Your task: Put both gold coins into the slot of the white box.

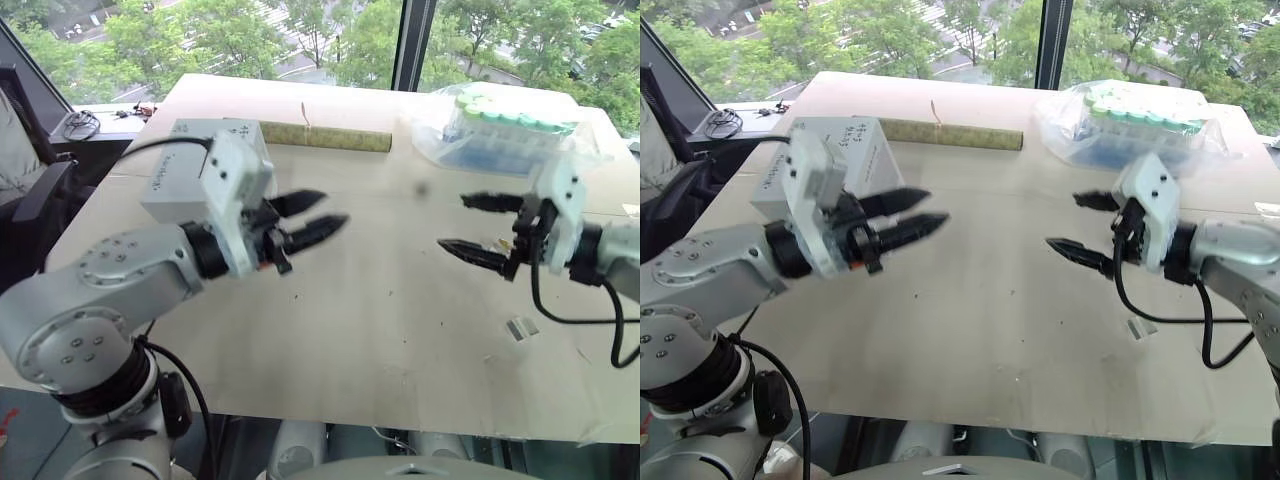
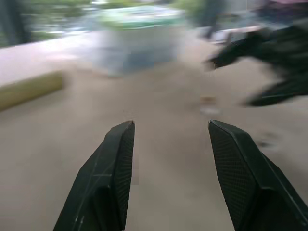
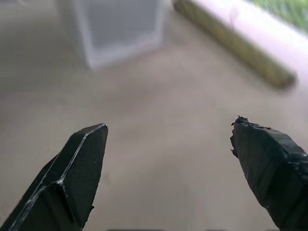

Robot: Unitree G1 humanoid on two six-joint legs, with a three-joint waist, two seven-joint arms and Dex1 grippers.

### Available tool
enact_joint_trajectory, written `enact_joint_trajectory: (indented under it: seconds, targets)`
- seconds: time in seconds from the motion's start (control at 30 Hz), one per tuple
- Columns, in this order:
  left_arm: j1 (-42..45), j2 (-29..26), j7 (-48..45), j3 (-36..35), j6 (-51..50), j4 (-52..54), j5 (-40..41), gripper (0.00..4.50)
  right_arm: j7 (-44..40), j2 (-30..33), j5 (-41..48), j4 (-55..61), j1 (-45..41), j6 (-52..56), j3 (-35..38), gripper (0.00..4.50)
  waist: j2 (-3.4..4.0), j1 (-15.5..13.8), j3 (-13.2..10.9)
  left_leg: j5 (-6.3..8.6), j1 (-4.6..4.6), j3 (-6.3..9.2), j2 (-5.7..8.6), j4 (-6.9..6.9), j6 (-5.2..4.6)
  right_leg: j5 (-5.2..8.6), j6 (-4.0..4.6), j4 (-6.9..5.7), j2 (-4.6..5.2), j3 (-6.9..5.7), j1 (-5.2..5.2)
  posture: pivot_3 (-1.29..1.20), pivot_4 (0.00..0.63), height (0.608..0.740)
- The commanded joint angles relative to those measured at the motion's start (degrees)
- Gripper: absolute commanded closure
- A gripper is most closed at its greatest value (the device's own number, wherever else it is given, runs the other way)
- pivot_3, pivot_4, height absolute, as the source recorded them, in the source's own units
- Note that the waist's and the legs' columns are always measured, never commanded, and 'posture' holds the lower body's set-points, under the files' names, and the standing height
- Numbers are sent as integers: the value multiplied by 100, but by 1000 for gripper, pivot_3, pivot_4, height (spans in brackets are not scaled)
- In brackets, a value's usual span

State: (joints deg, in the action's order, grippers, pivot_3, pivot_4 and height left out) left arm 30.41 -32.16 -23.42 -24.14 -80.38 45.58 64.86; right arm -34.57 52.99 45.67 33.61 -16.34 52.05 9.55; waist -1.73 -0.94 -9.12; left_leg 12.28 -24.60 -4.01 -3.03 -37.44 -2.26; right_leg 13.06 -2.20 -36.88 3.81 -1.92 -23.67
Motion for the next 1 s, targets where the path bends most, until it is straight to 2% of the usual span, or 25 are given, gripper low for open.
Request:
enact_joint_trajectory:
  seconds: [0.03, 0.1, 0.2, 0.23, 0.4, 0.57, 0.63, 0.7, 0.9, 0.93, 1.0]
  targets:
    - [-260, -359, -907, 421, 786, -55, 4, 2061, 819, 171, -261, 510, 461, 762, 338, 65, 2, 13, 1, 0, 1, 0, 7, 0, -1, 0, 0, -1, -3, 2, 0, 0, 150, 740]
    - [-348, -506, -1465, 714, 1079, -303, 14, 2061, 1449, 127, -502, 591, 579, 1394, 286, 65, 9, 12, 6, 0, 11, -5, 17, 0, -1, 0, 1, -5, -7, 10, 1, 0, 150, 740]
    - [-424, -781, -2069, 1386, 1879, -423, -711, 1331, 2030, -347, -649, 418, 491, 1880, 298, 65, 6, 14, 7, 0, 11, -4, 17, -1, -1, 1, 2, -5, -12, 9, 1, 0, 150, 740]
    - [-417, -786, -2104, 1526, 2066, -460, -865, 867, 2123, -453, -734, 380, 451, 1910, 243, 65, 7, 12, 7, 0, 11, -4, 18, -1, -1, 1, 2, -5, -13, 10, 1, 0, 150, 740]
    - [-467, -775, -2170, 1896, 2599, -569, -1229, 867, 2381, -738, -1132, 188, 174, 1884, 47, 65, 8, 15, 6, 1, -2, -3, 23, 2, -3, 1, 1, 3, -13, 14, -4, 0, 150, 740]
    - [-517, -838, -2135, 1929, 2735, -594, -1217, 867, 2272, -579, -1530, -272, -6, 1781, -91, 65, 8, 6, 6, 1, -5, -1, 23, 3, -4, 2, -2, 6, -14, 8, -4, 0, 150, 740]
    - [-534, -876, -2133, 1937, 2782, -575, -1223, 806, 2173, -546, -1640, -419, -39, 1698, -141, 612, 8, 12, 6, 2, -5, -2, 24, 2, -4, 2, -2, 6, -13, 8, -4, 0, 150, 740]
    - [-536, -899, -2073, 1903, 2771, -523, -1156, 806, 2063, -520, -1769, -661, -171, 1609, -273, 1386, 8, 15, 6, 2, -4, -2, 24, 3, -4, 2, -2, 6, -14, 8, -4, 0, 150, 740]
    - [-605, -955, -1907, 1865, 2797, -430, -1094, 806, 1746, -500, -2107, -1194, -530, 1347, -647, 1386, 9, 26, 5, 1, -2, -1, 23, 3, -4, 2, -4, 5, -16, 9, -4, 0, 150, 740]
    - [-614, -959, -1889, 1872, 2806, -421, -1093, 806, 1713, -514, -2141, -1242, -572, 1321, -685, 1920, 9, 25, 5, 2, -4, -1, 23, 4, -4, 1, -6, 6, -16, 9, -5, 0, 150, 740]
    - [-636, -976, -1852, 1915, 2850, -393, -1157, 806, 1635, -528, -2223, -1333, -635, 1283, -779, 2491, 9, 23, 5, 2, -4, -1, 23, 4, -4, -1, -9, 6, -16, 9, -5, 0, 150, 740]
